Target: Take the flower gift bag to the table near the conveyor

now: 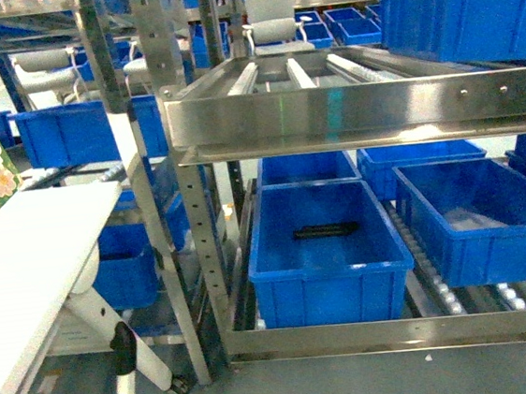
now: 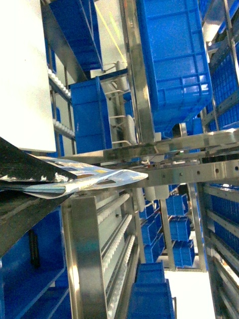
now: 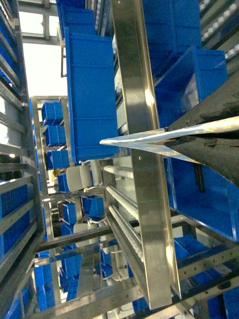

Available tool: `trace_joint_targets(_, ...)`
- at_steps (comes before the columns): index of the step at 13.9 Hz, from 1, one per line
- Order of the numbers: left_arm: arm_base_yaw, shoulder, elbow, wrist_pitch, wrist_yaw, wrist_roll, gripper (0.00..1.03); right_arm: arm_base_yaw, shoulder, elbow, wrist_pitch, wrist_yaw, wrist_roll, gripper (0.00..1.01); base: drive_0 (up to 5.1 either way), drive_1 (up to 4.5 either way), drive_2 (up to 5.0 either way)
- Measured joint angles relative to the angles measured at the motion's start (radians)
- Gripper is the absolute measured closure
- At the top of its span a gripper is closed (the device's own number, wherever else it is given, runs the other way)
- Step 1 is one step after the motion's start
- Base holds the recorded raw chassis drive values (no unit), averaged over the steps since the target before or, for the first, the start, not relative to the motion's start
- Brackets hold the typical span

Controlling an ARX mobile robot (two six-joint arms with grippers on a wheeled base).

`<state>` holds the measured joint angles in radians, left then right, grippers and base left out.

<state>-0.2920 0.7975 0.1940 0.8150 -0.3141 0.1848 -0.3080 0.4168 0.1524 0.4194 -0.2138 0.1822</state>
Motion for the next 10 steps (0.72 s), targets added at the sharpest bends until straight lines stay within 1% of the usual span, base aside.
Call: trace_joint_targets(10,0.0,0.0,0.0,0.0,0.0,0.0,1.01,0.0,0.0,0.0,0.001,0.0,0.0,0.99,-5.0,2.41,2.4)
